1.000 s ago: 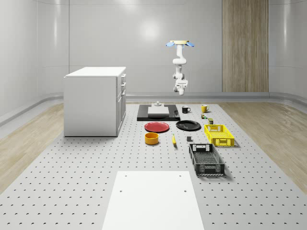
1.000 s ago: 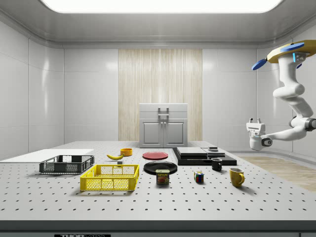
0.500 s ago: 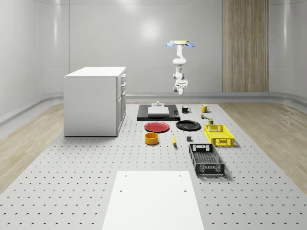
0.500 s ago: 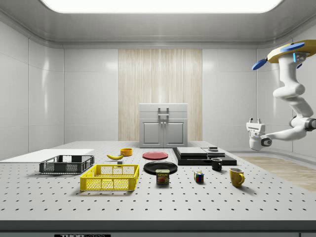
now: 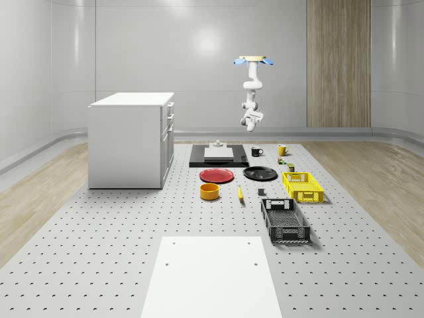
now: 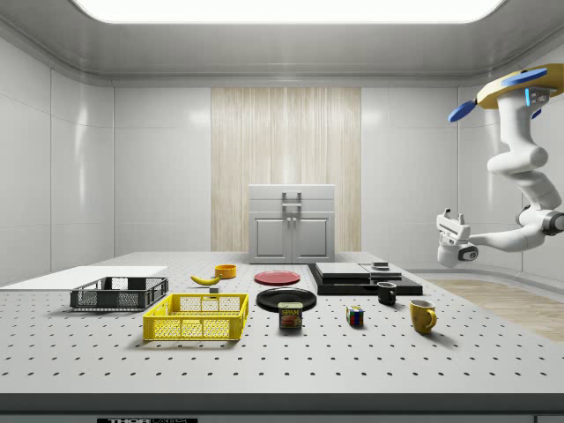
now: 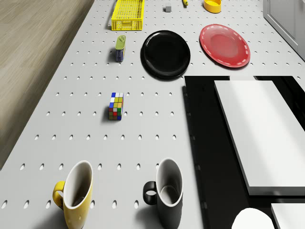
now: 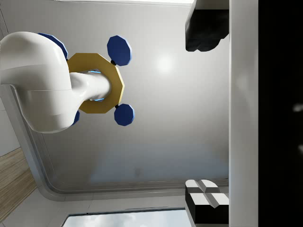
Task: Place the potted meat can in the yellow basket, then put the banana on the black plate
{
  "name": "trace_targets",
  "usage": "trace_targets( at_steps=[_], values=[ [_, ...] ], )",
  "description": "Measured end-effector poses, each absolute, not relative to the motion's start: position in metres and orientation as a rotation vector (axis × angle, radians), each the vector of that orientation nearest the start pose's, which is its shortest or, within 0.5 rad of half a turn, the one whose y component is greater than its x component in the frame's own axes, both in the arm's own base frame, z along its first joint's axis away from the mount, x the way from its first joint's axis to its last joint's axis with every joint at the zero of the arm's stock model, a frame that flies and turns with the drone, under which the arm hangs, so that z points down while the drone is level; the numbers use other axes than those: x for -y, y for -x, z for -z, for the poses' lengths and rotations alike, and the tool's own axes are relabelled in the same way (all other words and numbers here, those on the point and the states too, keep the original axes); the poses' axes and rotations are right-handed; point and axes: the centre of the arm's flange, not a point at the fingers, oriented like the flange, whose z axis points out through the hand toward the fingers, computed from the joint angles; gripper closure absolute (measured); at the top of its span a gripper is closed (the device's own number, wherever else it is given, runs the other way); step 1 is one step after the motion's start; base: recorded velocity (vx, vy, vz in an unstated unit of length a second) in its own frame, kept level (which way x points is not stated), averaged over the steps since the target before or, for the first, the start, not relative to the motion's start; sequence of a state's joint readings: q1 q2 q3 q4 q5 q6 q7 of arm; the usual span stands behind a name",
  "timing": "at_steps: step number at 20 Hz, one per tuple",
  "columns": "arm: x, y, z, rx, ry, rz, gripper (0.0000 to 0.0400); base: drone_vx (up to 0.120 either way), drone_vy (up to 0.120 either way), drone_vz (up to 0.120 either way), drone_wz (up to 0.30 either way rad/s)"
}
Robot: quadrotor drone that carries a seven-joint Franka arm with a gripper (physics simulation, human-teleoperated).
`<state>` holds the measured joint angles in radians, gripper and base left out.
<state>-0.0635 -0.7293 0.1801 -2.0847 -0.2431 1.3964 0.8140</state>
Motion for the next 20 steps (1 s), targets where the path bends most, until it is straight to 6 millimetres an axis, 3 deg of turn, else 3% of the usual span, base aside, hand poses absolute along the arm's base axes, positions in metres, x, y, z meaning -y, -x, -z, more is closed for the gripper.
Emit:
trace_targets(
  at_steps=[4,6,8,11,13,15,17,18,20],
  values=[
    [-0.063,-0.301,-0.669,-1.423,3.416,0.598,0.0,0.12,0.12,0.0,0.0],
    [-0.079,-0.302,-0.651,-1.495,3.581,0.843,0.0,0.12,0.12,0.0,0.0],
    [-0.093,-0.303,-0.625,-1.571,3.752,1.202,0.0,0.12,0.12,0.0,0.0],
    [-0.097,-0.304,-0.574,-1.647,3.895,2.027,0.0,0.12,0.12,0.0,0.0],
    [-0.086,-0.305,-0.543,-1.62,3.789,2.763,0.0,0.12,0.12,0.0,0.0],
    [-0.069,-0.306,-0.521,-1.495,3.447,3.554,0.0,0.12,0.12,0.0,0.0],
    [-0.052,-0.307,-0.507,-1.28,2.905,4.261,0.0,0.12,0.06,0.0,0.0],
    [-0.045,-0.307,-0.503,0.198,-0.446,-0.781,0.0,0.12,0.12,0.0,0.0],
    [-0.032,-0.307,-0.497,0.141,-0.313,-0.785,0.0,0.12,0.12,0.0,0.0]
  ],
)
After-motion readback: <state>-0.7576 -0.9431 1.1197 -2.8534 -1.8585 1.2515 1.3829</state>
